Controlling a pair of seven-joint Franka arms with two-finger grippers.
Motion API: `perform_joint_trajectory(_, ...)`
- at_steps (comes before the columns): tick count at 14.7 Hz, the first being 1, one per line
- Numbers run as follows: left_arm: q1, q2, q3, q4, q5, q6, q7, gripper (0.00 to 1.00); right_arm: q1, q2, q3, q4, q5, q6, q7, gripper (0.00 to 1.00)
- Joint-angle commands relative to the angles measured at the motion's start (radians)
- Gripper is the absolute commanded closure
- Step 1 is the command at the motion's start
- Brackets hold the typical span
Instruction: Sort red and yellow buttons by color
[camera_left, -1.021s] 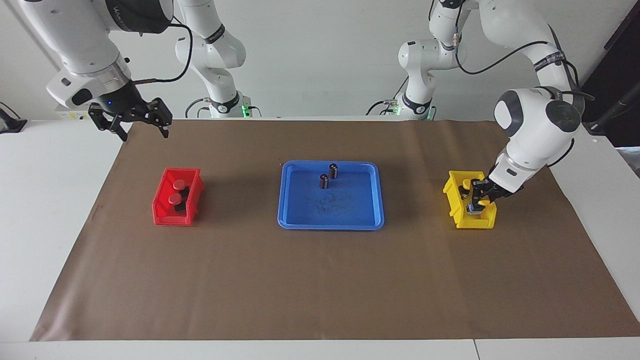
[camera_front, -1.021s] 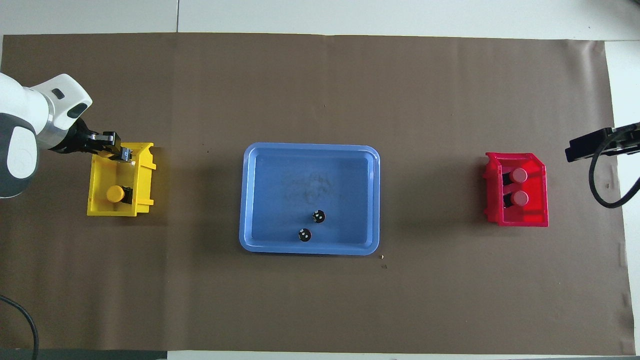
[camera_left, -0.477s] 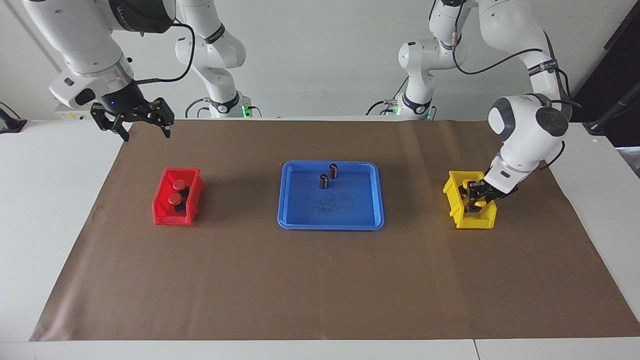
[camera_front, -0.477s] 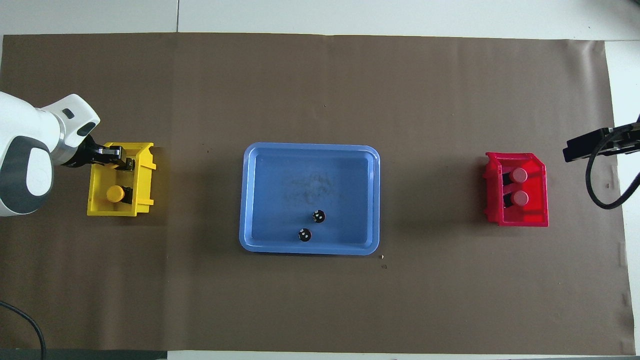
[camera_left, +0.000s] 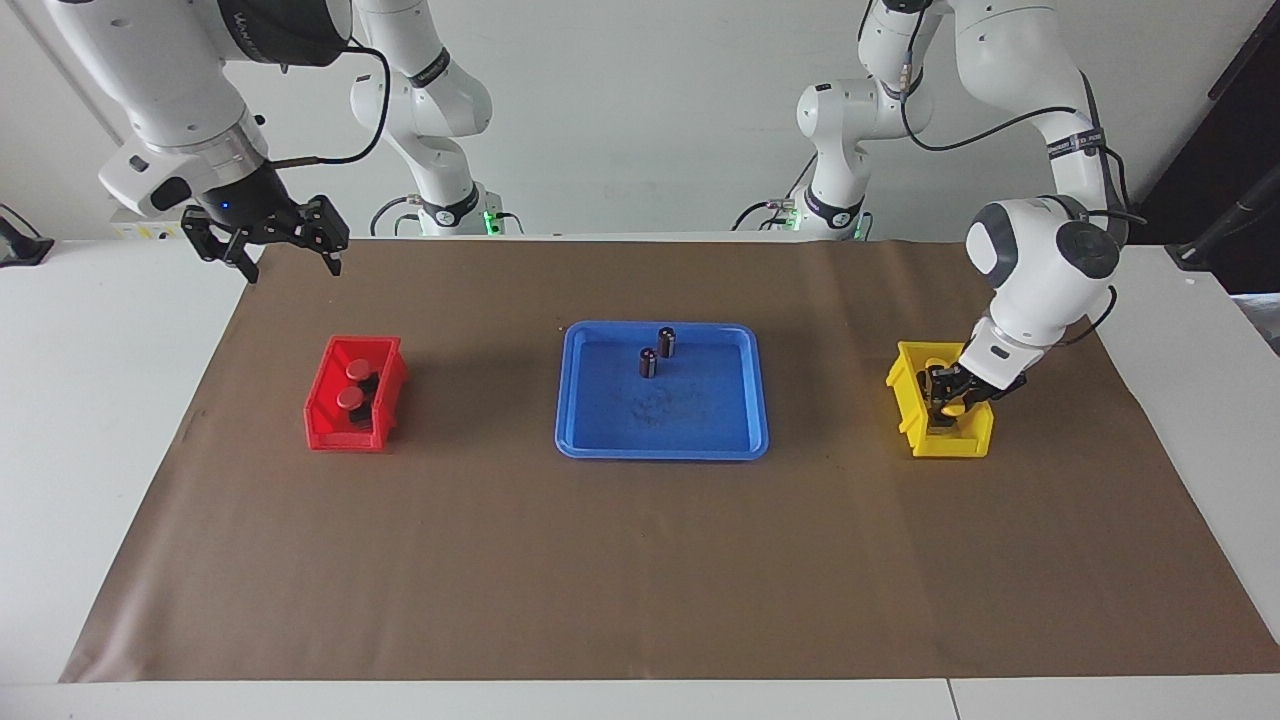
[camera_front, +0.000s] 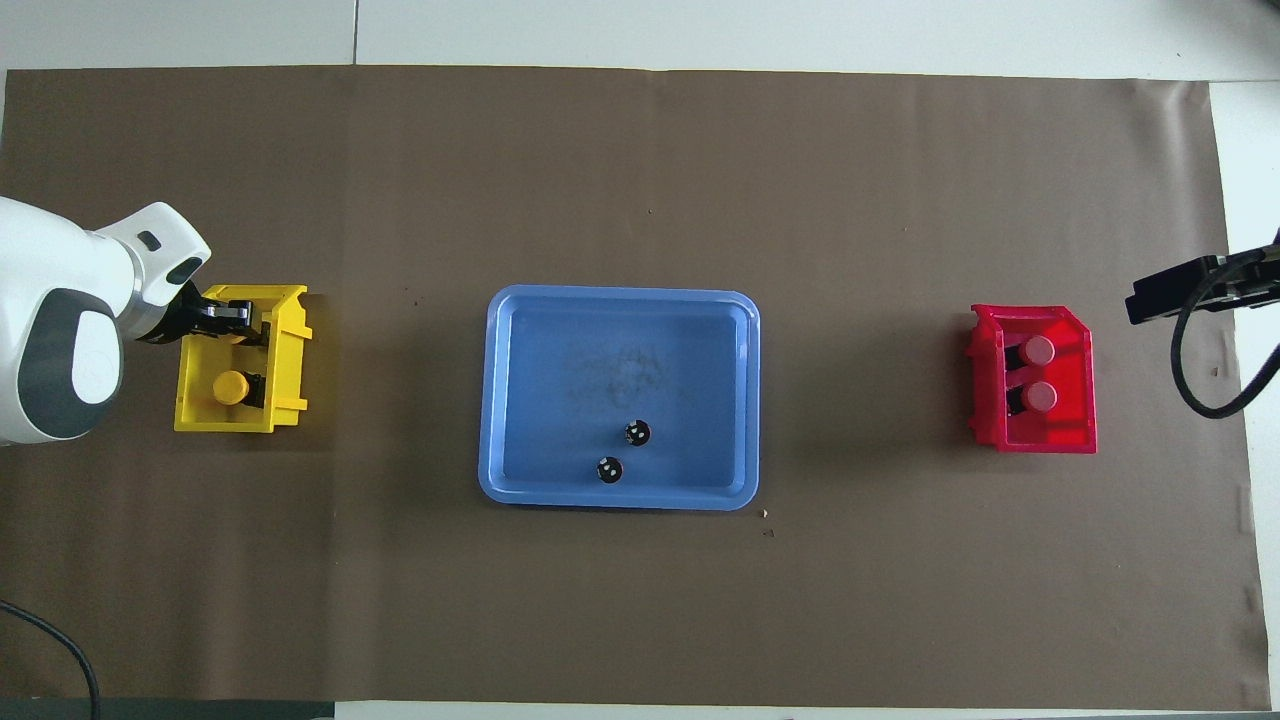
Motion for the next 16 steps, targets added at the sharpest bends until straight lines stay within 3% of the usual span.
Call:
perform_joint_trajectory(1, 0.008, -0.026, -0.005, 0.065, -0.001, -0.094, 0.017, 0.30, -0.004, -0.001, 0.006, 0.013, -0.010, -0.023, 0.009, 0.00)
perform_joint_trajectory(3, 0.005, -0.022, -0.005, 0.165, 0.001, -0.205, 0.017, 0.17, -0.004, -0.001, 0.006, 0.013, -0.010, -0.023, 0.009, 0.00)
perform_joint_trajectory(4, 0.002, -0.022, -0.005, 0.212, 0.001, -0.257, 0.018, 0.04, -0.004, -0.001, 0.008, 0.013, -0.009, -0.023, 0.009, 0.00)
perform_joint_trajectory(5, 0.002, -0.025, -0.005, 0.252, 0.001, -0.298, 0.017, 0.00, -0.004, -0.001, 0.008, 0.013, -0.008, -0.023, 0.009, 0.00)
perform_joint_trajectory(12, -0.025, -0.060, -0.020, 0.553, -0.001, -0.677, 0.006, 0.00, -0.004, -0.001, 0.008, 0.013, -0.010, -0.023, 0.010, 0.00)
perform_joint_trajectory(16, -0.025, -0.100, -0.023, 0.566, -0.004, -0.725, 0.009, 0.00, -0.004, -0.001, 0.008, 0.013, -0.010, -0.023, 0.010, 0.00)
